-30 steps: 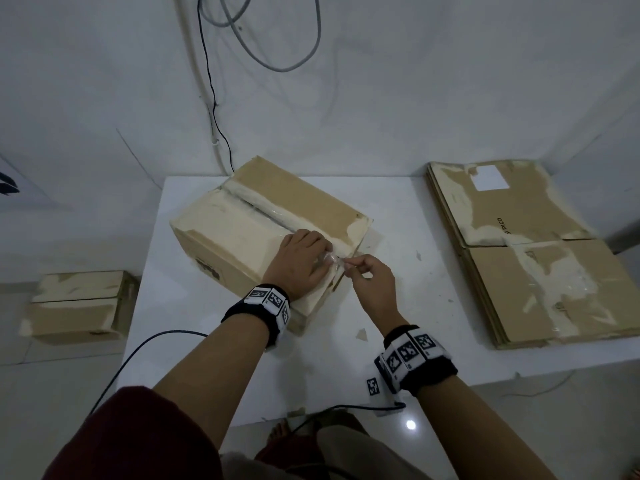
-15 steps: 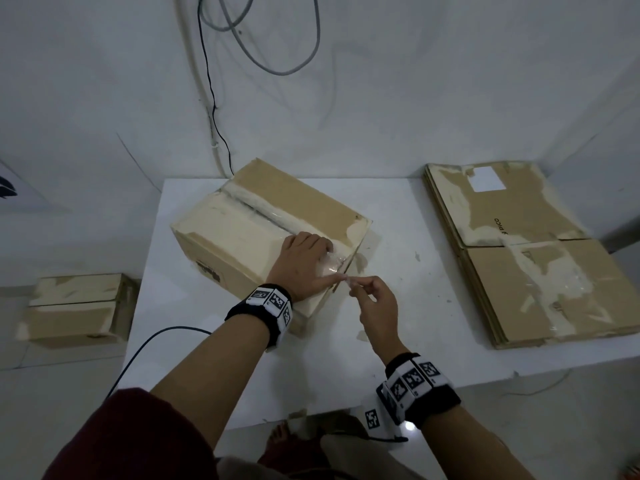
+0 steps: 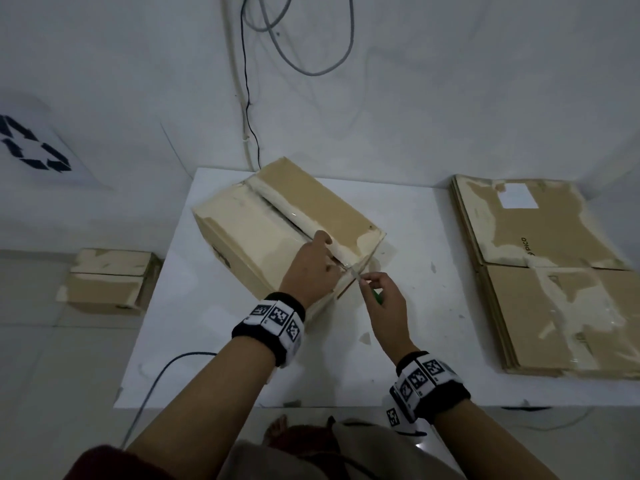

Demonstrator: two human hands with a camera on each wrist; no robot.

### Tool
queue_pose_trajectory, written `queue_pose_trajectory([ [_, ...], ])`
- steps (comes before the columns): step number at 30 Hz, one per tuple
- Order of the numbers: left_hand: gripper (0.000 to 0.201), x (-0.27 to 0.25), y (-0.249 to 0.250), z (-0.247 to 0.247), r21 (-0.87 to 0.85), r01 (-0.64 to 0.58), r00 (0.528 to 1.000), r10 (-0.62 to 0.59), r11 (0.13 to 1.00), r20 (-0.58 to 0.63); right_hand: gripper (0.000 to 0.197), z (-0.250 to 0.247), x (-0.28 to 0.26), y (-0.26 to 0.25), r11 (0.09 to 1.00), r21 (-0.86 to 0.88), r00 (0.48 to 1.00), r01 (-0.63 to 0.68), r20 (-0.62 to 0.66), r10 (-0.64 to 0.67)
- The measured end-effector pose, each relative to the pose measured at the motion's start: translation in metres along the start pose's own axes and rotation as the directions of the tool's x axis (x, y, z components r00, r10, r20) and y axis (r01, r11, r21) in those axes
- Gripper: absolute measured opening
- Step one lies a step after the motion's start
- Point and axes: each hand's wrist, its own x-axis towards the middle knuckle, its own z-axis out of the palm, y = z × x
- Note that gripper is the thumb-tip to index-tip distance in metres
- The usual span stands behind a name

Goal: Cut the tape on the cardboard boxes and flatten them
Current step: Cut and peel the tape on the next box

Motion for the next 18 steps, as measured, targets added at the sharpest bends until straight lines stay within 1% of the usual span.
queue_pose_trajectory([
  [4,0.043,0.012,0.011,0.016,0.055,0.15,0.985,-0.145,0.987,-0.088,0.012,-0.008,0.002,0.004,0.998,-0.05,0.998,0.032,0.048,-0.03],
  [7,0.043,0.014,0.014,0.024,-0.066,0.231,0.951,-0.24,0.971,-0.196,0.012,-0.015,0.008,0.002,0.987,-0.13,0.993,0.098,0.081,-0.088],
  [10,0.042,0.011,0.017,0.027,-0.156,0.272,0.918,-0.305,0.95,-0.255,0.009,-0.019,0.016,0.001,0.975,-0.162,0.983,0.153,0.131,-0.132],
  [15,0.037,0.015,0.015,0.032,-0.172,0.275,0.902,-0.315,0.946,-0.294,0.003,-0.02,0.023,-0.001,0.962,-0.136,0.961,0.237,0.179,-0.212],
  [16,0.037,0.016,0.014,0.034,-0.2,0.278,0.892,-0.33,0.94,-0.309,0.003,-0.02,0.023,-0.001,0.962,-0.121,0.957,0.246,0.188,-0.221],
  [18,0.035,0.017,0.01,0.038,-0.296,0.282,0.857,-0.378,0.913,-0.351,0.004,-0.019,0.023,-0.001,0.958,-0.105,0.948,0.265,0.208,-0.239],
])
